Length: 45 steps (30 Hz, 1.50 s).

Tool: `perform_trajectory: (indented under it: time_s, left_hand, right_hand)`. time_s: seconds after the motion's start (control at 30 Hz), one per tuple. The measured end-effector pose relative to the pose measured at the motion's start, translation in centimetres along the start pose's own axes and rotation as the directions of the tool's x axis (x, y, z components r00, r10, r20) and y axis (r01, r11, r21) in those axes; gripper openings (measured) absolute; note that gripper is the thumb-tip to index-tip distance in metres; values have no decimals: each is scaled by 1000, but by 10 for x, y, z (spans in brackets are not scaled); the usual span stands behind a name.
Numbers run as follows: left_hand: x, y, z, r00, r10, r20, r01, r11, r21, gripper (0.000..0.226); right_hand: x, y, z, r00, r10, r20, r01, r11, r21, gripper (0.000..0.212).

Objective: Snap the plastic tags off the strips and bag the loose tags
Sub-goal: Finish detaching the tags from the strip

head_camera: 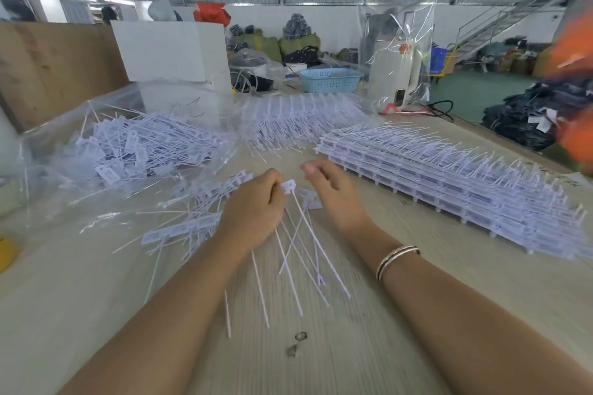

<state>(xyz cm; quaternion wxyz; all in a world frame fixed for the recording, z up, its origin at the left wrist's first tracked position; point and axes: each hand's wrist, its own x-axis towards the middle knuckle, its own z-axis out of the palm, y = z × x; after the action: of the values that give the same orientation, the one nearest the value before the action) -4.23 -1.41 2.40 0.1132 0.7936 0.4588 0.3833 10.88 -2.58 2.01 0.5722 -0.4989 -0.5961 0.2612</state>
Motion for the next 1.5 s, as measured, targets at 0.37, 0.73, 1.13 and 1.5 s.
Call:
perform_trajectory:
  time_s: [0.37, 0.73, 1.13, 1.5]
  left_hand:
    - [2, -5, -7, 999, -35, 39, 26, 978, 207, 34]
    - [2, -2, -4, 996, -72, 56, 77, 994, -83, 38]
    - [5, 15, 5, 987, -157, -16, 131, 872, -471, 35]
    - [5, 20, 10, 980, -196, -26, 151, 826, -543, 36]
  right_hand:
    - [-1, -3, -2, 983, 3, 183, -46, 972, 230, 21]
    - [-4, -4, 2, 972, -15, 235, -12, 994, 110, 30]
    - [-5, -4, 8, 997, -46, 55, 27, 952, 305, 33]
    - [-1, -2, 10, 993, 18, 121, -78, 857, 510, 21]
